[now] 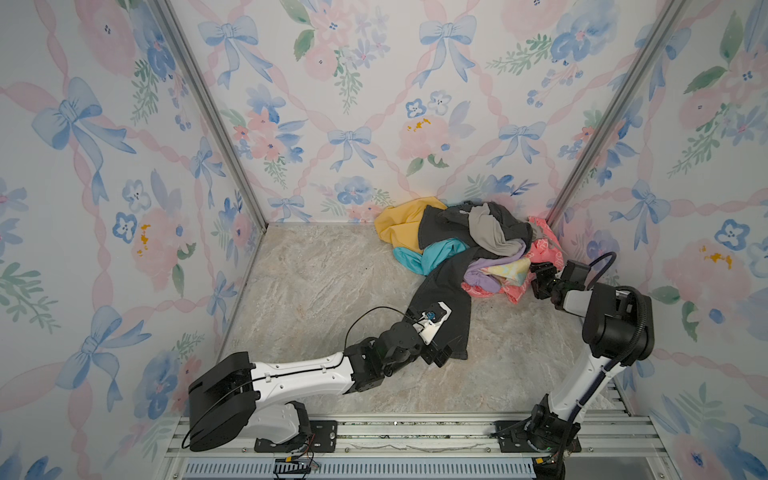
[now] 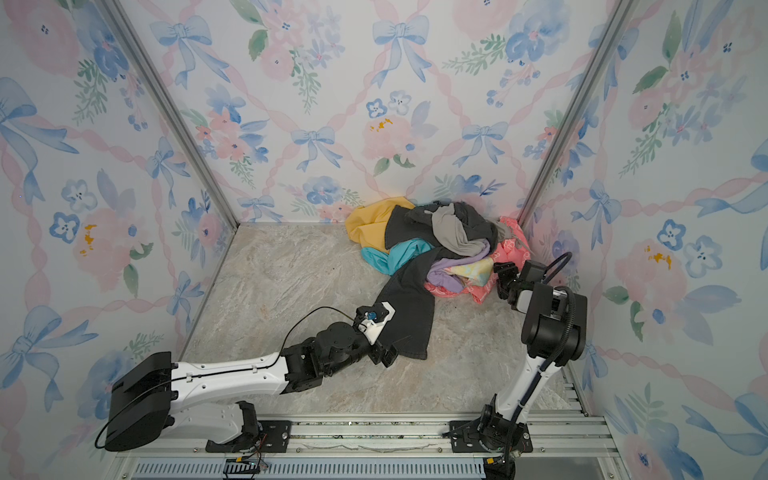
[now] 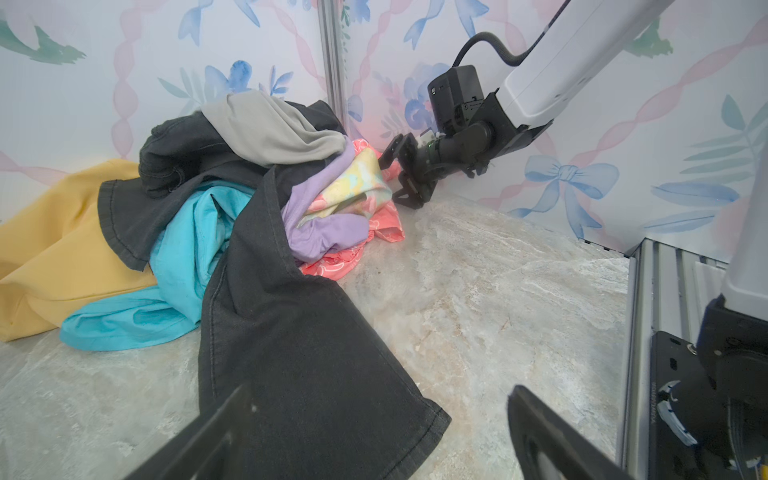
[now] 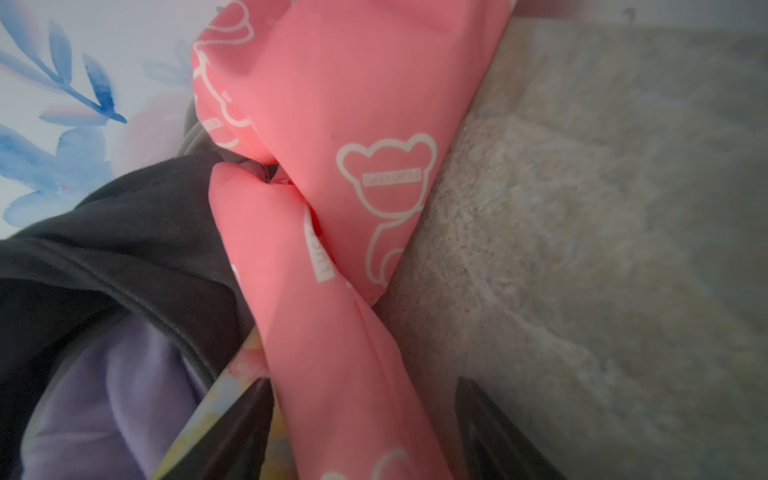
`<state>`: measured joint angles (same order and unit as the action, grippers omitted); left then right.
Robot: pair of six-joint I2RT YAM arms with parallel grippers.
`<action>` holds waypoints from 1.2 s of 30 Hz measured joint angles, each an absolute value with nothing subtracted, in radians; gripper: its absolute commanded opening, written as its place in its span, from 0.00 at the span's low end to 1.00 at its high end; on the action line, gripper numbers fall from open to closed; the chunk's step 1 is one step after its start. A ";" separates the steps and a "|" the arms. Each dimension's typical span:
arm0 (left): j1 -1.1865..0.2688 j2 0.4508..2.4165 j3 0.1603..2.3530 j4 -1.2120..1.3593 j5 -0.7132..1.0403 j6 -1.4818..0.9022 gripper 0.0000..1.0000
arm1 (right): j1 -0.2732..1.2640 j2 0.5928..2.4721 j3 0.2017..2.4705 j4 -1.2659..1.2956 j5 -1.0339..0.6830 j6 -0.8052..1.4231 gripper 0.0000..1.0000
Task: Pick out a specific cloth from the pile
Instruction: 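Close the right gripper on the pink bear-print cloth edge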
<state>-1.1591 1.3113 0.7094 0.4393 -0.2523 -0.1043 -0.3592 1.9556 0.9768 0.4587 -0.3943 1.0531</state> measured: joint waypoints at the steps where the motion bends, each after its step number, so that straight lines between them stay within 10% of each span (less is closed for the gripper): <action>1: -1.159 1.311 0.709 0.440 -0.251 -0.104 0.98 | -0.358 1.959 0.981 0.458 -0.391 1.052 0.72; 10: -1.159 1.311 0.709 0.440 -0.249 -0.104 0.98 | -0.352 2.020 1.023 0.490 -0.383 1.058 0.58; 19: -1.159 1.311 0.709 0.440 -0.262 -0.104 0.98 | -0.350 2.033 1.031 0.557 -0.385 1.073 0.02; 36: -1.159 1.311 0.709 0.440 -0.285 -0.104 0.98 | -0.329 1.875 1.087 0.342 -0.315 0.938 0.00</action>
